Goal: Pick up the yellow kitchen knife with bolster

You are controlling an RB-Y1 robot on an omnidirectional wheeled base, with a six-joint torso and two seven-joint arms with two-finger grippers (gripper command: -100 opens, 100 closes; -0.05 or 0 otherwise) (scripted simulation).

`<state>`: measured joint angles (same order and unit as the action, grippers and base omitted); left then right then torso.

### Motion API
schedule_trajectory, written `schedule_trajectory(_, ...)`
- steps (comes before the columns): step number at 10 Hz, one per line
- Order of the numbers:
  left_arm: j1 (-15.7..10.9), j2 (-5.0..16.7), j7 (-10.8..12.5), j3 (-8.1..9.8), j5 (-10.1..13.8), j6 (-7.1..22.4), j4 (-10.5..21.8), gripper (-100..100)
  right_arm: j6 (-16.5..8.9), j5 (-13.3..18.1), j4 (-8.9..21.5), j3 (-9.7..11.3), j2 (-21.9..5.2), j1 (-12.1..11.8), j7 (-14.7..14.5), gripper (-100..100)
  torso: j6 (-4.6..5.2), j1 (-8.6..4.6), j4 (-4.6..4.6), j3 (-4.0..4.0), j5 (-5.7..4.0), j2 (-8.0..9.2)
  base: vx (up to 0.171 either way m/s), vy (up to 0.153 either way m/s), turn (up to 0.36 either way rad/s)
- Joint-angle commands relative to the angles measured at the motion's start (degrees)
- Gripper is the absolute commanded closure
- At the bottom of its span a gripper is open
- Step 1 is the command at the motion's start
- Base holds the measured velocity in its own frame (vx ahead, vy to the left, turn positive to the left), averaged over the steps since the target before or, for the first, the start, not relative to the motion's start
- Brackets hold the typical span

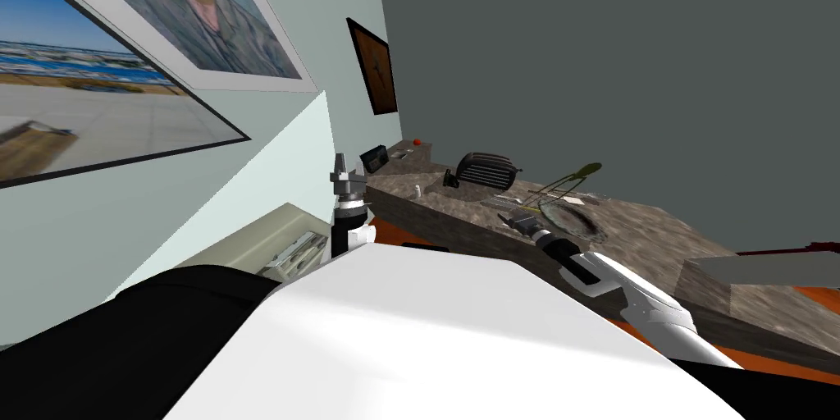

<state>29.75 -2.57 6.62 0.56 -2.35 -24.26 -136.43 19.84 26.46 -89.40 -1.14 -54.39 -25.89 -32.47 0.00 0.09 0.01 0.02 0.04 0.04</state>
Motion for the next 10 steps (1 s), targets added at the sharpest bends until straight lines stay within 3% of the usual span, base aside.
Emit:
schedule_trajectory(1, 0.00, 0.00, 0.00, 0.00, 0.00, 0.00, 0.00, 0, 0.45, 2.76, 2.86, 0.53, -2.86, -0.01, -1.39, -100, 0.00, 0.00, 0.00, 0.00, 0.00, 0.00, 0.001, 0.037, 0.246)
schedule_trajectory(2, 0.00, 0.00, 0.00, 0.00, 0.00, 0.00, 0.00, 0, 0.45, 2.76, 3.39, 0.53, -3.42, -0.01, -1.39, -100, 0.01, 0.01, 0.00, 0.00, -0.01, 0.01, 0.007, 0.029, 0.085)
schedule_trajectory(4, 0.00, 0.00, 0.00, 0.00, 0.00, 0.00, 0.00, 0, 0.61, 6.30, 7.11, 1.56, -7.41, -0.12, -2.66, -100, 0.02, 0.01, 0.00, 0.00, 0.00, 0.01, 0.000, 0.030, 0.166)
schedule_trajectory(6, 0.01, 0.00, 0.00, 0.01, 0.00, 0.00, 0.00, 0, 0.71, 8.02, 8.87, 2.14, -10.17, -0.21, -3.21, -100, 0.05, -0.02, 0.02, 0.04, -0.01, 0.07, -0.009, 0.022, 0.129)
schedule_trajectory(7, 0.00, 0.00, 0.00, 0.00, 0.00, 0.00, 0.00, 0, 0.71, 8.02, 8.88, 2.14, -10.17, -0.21, -3.21, -100, 0.02, -0.02, 0.02, 0.04, -0.02, 0.08, -0.006, 0.013, 0.091)
schedule_trajectory(10, 0.00, 0.00, 0.00, 0.00, 0.00, 0.00, 0.00, 0, 1.14, 12.86, 13.68, 3.95, -15.75, -0.53, -4.55, -100, 0.01, -0.07, 0.02, 0.06, -0.03, 0.10, -0.015, 0.011, 0.175)
